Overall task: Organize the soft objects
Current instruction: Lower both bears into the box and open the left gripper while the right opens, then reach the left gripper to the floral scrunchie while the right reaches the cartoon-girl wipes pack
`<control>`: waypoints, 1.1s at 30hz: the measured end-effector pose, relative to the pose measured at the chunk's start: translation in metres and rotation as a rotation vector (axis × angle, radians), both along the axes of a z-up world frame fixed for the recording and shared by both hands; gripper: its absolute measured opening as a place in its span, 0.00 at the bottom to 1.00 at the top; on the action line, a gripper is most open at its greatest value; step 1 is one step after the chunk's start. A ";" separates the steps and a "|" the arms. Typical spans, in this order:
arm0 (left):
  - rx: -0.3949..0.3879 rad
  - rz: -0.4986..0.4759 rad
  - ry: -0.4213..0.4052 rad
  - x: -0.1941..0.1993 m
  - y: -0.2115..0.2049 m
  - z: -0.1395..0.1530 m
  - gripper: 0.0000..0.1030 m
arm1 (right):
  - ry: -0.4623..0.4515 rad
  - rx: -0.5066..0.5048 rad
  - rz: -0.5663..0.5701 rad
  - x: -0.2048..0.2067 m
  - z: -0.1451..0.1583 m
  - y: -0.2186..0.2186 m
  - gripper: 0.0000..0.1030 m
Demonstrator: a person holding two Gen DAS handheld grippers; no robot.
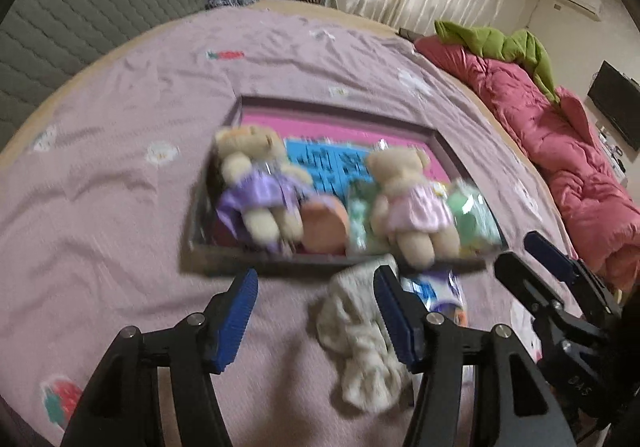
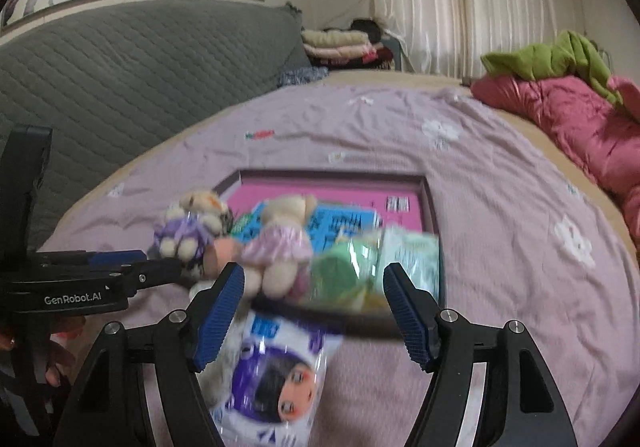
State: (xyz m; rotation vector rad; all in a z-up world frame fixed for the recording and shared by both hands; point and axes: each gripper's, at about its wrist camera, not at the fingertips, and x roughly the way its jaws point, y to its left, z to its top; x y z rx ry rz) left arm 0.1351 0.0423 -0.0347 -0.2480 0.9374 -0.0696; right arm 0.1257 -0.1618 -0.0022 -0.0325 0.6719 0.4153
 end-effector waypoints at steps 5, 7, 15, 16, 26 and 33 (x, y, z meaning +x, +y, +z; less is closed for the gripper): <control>-0.047 -0.004 0.041 -0.009 -0.005 -0.012 0.58 | 0.060 -0.010 0.002 -0.012 -0.015 -0.001 0.72; -0.054 -0.008 0.052 -0.011 -0.006 -0.015 0.58 | 0.077 -0.011 0.003 -0.015 -0.020 -0.002 0.72; -0.041 -0.020 0.070 -0.017 -0.012 -0.019 0.58 | 0.115 -0.029 0.015 -0.022 -0.031 0.003 0.72; -0.038 -0.021 0.073 -0.017 -0.013 -0.020 0.58 | 0.120 -0.029 0.020 -0.022 -0.032 0.005 0.72; 0.002 -0.034 0.093 -0.013 -0.020 -0.029 0.58 | 0.194 -0.041 0.041 -0.016 -0.056 0.017 0.72; -0.012 -0.037 0.115 -0.005 -0.022 -0.042 0.58 | 0.237 -0.045 0.033 -0.010 -0.070 0.018 0.73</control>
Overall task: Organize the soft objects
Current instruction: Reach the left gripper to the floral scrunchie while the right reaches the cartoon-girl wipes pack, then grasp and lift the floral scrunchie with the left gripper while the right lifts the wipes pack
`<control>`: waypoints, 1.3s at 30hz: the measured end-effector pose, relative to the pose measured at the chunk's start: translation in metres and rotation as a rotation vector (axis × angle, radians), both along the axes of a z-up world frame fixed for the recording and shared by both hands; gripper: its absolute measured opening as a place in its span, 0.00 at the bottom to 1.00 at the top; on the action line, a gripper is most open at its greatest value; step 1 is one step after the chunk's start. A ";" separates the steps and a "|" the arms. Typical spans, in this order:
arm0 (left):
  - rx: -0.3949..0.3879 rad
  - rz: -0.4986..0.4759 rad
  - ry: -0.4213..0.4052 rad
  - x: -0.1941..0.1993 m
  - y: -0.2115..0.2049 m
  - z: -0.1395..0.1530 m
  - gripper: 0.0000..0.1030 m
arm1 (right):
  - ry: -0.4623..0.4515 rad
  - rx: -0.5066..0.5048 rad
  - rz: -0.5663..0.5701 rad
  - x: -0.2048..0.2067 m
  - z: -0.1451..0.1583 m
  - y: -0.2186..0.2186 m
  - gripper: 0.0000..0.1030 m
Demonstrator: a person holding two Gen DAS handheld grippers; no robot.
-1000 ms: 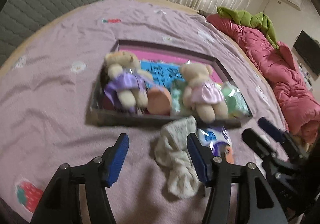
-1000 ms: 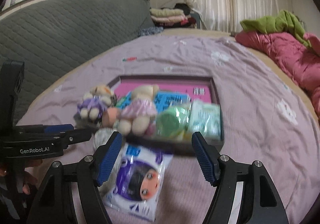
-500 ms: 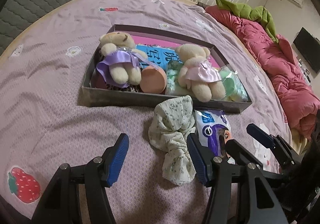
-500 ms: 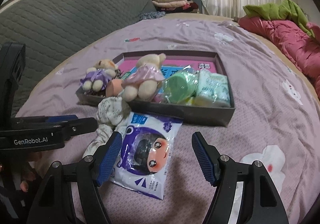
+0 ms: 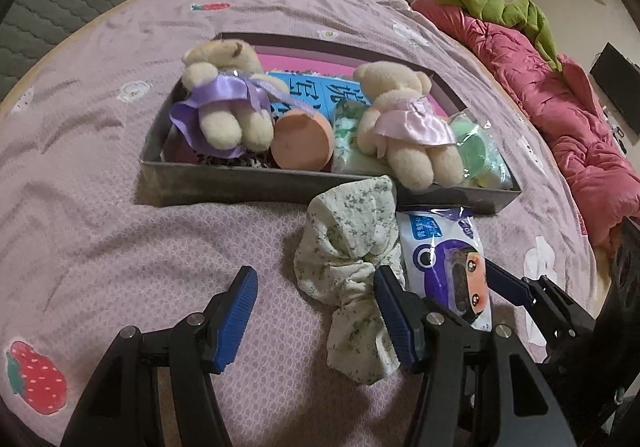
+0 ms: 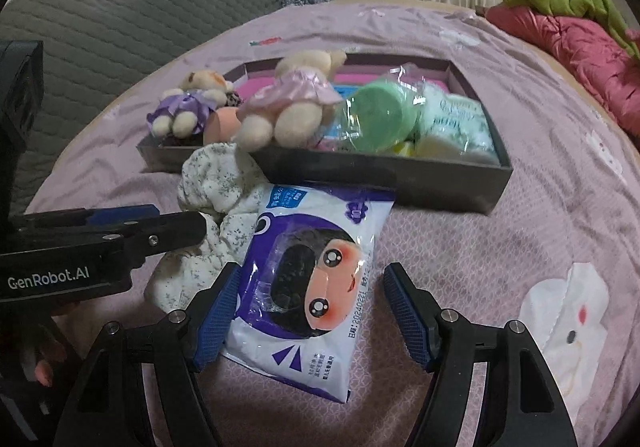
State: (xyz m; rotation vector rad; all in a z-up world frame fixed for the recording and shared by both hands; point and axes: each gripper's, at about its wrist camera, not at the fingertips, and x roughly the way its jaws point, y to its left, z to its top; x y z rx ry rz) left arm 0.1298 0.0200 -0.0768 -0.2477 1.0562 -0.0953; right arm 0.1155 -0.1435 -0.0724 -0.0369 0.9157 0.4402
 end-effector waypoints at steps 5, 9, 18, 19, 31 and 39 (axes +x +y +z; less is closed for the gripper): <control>-0.007 0.002 0.005 0.004 0.000 -0.007 0.58 | 0.002 -0.007 -0.007 0.004 -0.004 0.002 0.74; -0.010 0.006 0.007 0.008 0.001 -0.010 0.58 | 0.001 -0.010 -0.011 0.007 -0.006 0.003 0.74; -0.010 0.029 0.018 0.023 -0.003 -0.013 0.57 | -0.003 0.005 0.029 0.005 -0.001 0.005 0.54; -0.011 0.023 0.009 0.024 -0.004 -0.012 0.48 | 0.004 0.016 0.024 0.005 0.000 0.003 0.54; -0.039 -0.042 -0.059 0.007 -0.015 0.011 0.09 | -0.067 0.050 0.005 -0.019 0.036 -0.019 0.51; -0.087 -0.005 -0.159 -0.003 0.004 0.062 0.09 | -0.252 0.057 0.025 -0.032 0.080 -0.020 0.51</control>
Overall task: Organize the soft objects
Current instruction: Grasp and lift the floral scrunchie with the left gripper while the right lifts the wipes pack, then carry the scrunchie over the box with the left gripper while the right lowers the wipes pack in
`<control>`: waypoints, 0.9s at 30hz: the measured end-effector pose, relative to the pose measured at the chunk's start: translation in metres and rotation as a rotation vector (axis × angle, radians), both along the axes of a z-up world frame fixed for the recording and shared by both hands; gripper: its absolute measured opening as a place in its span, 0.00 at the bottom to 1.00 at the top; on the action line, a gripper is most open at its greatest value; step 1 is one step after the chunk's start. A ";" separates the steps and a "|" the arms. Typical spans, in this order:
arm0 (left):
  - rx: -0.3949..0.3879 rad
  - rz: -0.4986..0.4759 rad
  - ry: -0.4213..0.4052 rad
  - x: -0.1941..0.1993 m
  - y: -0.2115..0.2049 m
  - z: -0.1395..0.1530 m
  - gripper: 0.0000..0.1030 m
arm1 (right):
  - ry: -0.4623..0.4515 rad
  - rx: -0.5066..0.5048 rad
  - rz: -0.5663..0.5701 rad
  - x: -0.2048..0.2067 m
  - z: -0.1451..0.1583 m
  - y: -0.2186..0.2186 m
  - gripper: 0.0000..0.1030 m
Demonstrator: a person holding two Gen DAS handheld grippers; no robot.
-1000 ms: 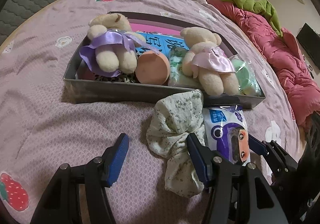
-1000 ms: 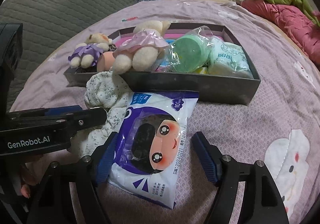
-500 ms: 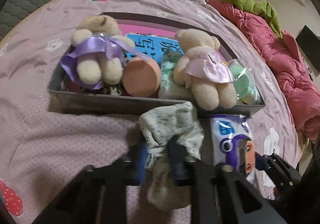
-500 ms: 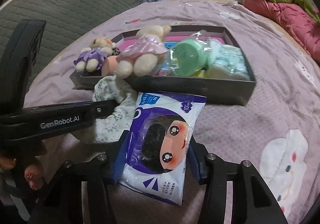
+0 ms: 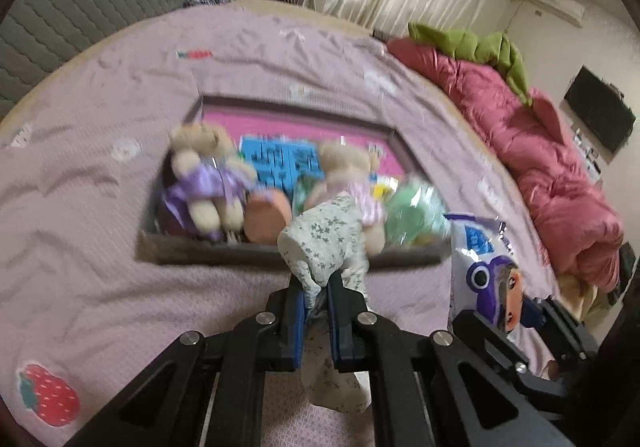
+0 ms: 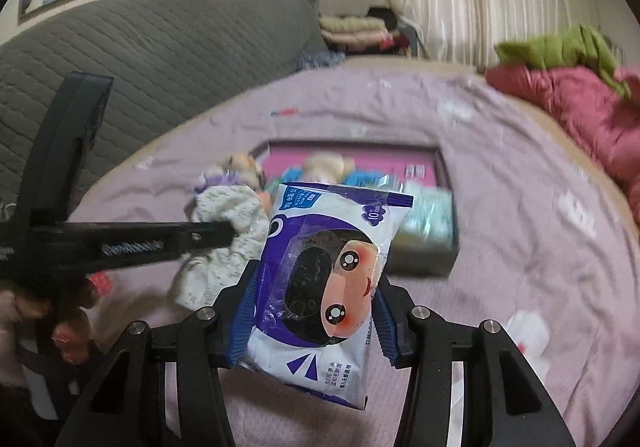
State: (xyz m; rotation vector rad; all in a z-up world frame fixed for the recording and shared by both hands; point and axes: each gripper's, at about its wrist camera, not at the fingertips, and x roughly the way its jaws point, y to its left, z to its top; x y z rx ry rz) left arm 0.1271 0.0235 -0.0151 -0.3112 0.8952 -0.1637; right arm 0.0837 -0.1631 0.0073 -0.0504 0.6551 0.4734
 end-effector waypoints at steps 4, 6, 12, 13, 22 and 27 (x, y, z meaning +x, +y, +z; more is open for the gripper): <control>0.001 0.025 -0.051 0.006 0.009 0.021 0.09 | -0.027 0.000 -0.022 0.011 0.005 -0.004 0.51; 0.007 0.032 -0.065 0.014 0.013 0.027 0.09 | -0.043 -0.006 -0.042 0.022 0.008 -0.008 0.51; 0.009 0.063 -0.073 0.041 0.017 0.029 0.09 | -0.072 -0.014 -0.086 0.059 0.013 -0.020 0.51; 0.008 0.067 -0.077 0.046 0.018 0.029 0.09 | -0.074 -0.014 -0.091 0.064 0.012 -0.022 0.51; 0.001 0.077 -0.044 0.079 0.016 0.012 0.10 | -0.078 -0.060 -0.148 0.110 -0.001 -0.033 0.51; 0.040 0.075 -0.027 0.085 0.012 0.000 0.10 | -0.023 -0.045 -0.144 0.124 -0.016 -0.035 0.51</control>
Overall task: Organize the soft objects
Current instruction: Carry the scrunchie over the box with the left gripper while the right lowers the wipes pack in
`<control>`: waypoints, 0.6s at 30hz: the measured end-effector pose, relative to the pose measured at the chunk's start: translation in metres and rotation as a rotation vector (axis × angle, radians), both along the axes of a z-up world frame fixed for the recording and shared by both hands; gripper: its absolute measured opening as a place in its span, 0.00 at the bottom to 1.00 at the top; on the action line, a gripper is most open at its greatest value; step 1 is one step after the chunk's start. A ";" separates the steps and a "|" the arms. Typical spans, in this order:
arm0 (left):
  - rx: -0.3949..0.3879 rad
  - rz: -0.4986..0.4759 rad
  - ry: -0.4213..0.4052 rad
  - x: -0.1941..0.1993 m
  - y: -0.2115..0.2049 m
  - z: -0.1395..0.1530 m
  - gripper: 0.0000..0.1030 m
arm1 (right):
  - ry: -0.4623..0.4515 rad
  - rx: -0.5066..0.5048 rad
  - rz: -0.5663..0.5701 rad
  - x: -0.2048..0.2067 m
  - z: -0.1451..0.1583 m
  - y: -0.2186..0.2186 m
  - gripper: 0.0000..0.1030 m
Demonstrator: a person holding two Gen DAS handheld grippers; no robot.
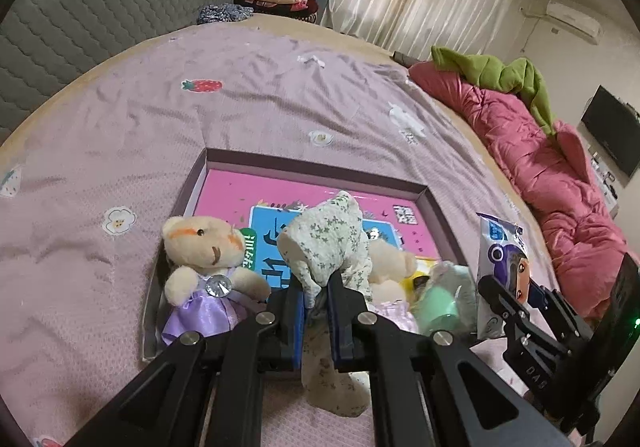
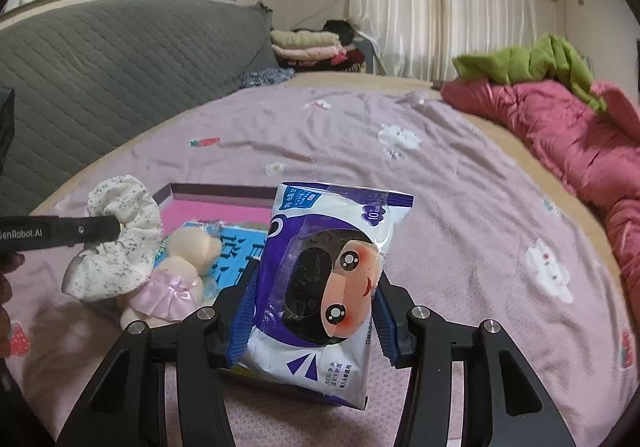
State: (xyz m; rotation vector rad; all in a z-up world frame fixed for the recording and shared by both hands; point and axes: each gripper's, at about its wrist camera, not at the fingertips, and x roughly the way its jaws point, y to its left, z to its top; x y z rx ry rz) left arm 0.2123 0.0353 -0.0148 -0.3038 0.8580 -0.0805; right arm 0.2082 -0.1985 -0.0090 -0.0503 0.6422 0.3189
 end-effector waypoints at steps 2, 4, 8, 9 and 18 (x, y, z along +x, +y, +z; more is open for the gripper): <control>0.019 -0.001 0.010 0.003 -0.001 -0.004 0.10 | 0.018 0.006 0.004 0.006 -0.005 0.000 0.51; 0.036 -0.001 0.020 0.004 -0.002 -0.009 0.10 | 0.036 0.015 0.007 0.010 -0.010 -0.001 0.51; 0.064 0.001 0.032 0.004 -0.004 -0.015 0.10 | 0.067 0.028 0.010 0.015 -0.018 -0.002 0.51; 0.070 0.002 0.037 0.004 -0.005 -0.017 0.10 | 0.076 0.032 0.012 0.017 -0.021 -0.002 0.51; 0.080 0.021 0.055 0.003 -0.001 -0.021 0.17 | 0.078 0.039 0.027 0.018 -0.026 -0.003 0.57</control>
